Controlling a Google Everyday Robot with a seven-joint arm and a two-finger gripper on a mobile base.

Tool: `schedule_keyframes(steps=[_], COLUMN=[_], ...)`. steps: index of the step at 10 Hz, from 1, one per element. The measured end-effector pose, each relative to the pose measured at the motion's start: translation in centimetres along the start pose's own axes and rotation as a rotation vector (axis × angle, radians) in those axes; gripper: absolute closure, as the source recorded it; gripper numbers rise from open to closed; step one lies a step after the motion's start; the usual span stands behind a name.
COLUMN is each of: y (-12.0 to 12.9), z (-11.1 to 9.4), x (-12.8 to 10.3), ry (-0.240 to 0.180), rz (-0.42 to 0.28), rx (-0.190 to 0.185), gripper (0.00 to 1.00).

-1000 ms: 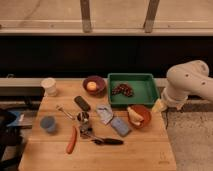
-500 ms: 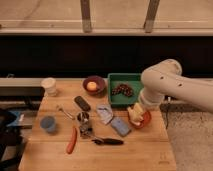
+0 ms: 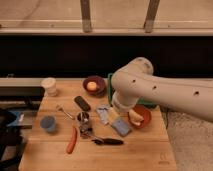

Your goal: Place pepper in metal cup

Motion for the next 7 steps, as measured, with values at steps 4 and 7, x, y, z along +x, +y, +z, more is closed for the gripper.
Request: schedule_keyframes(steps=[4,7], y=[0.9,1.7], z=[-0.1,0.8], x=[-0.1,-1.0], ry=[-0.004,0.051], rz=[-0.029,-0.07], rx=[0.003,0.013], gripper=[0.25,0.25])
